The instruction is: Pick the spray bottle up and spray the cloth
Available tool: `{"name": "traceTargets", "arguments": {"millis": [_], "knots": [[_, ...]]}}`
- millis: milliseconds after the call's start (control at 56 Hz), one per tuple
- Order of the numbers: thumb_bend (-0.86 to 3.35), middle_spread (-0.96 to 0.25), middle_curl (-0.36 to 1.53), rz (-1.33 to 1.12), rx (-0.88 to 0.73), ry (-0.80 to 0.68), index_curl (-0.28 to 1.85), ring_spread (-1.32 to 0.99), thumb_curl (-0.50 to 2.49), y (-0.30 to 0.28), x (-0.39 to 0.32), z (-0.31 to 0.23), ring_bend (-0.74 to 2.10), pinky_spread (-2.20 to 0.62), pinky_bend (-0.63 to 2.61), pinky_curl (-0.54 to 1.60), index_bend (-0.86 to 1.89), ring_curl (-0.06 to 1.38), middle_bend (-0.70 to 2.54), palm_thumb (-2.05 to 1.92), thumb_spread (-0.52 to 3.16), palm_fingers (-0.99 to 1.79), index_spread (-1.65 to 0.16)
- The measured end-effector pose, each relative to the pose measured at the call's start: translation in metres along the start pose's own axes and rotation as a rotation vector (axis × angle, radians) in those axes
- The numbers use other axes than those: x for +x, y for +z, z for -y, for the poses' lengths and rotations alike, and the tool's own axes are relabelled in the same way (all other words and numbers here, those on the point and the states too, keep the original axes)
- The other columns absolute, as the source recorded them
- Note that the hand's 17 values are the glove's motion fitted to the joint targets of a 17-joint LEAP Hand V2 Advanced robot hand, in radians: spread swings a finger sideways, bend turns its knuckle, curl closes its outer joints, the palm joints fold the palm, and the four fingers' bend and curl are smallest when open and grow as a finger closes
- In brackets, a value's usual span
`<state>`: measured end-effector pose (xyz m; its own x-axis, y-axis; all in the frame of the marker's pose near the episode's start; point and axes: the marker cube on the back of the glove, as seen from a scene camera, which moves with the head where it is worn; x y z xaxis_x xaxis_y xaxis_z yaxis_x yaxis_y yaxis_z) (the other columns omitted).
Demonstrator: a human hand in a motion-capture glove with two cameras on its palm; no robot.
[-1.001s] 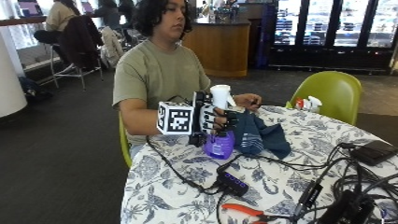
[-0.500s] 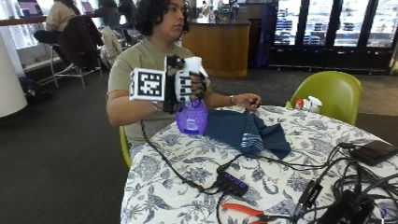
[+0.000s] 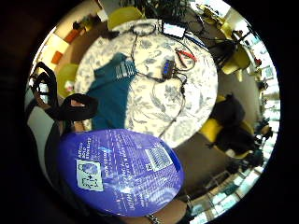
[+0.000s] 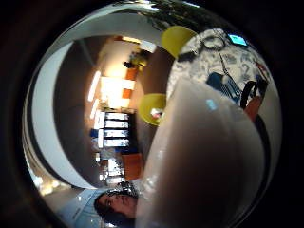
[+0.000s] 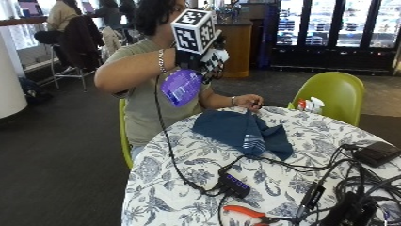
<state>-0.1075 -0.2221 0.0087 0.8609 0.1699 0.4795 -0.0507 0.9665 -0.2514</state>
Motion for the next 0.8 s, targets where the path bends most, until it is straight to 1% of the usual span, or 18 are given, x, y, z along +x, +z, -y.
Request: {"name": "traceTargets", "arguments": {"millis": [143,304,482,679,804], "knots": [[-0.03,-0.22,0.52,-0.202,-0.179,0.035,0.53,-0.2,0.73,0.044,-0.008,0.013,0.57,-0.3,0.41,0.39,0.38,0.46,0.54,0.98,0.22,1.37,-0.28],[-0.03,-0.21,0.52,-0.31,-0.368,0.087,0.54,-0.2,0.75,0.102,0.001,0.02,0.57,-0.29,0.42,0.4,0.38,0.47,0.54,0.97,0.21,1.36,-0.28],[-0.03,-0.21,0.52,-0.42,-0.507,0.12,0.55,-0.2,0.76,0.157,0.015,0.022,0.58,-0.29,0.41,0.4,0.37,0.47,0.55,0.96,0.21,1.35,-0.28],[-0.04,-0.2,0.52,-0.467,-0.582,0.145,0.55,-0.19,0.77,0.181,0.025,0.02,0.57,-0.29,0.41,0.4,0.36,0.47,0.54,0.96,0.22,1.34,-0.28],[-0.03,-0.2,0.52,-0.428,-0.524,0.129,0.55,-0.19,0.77,0.169,0.012,0.026,0.57,-0.29,0.41,0.4,0.35,0.47,0.54,0.96,0.23,1.34,-0.28]]}}
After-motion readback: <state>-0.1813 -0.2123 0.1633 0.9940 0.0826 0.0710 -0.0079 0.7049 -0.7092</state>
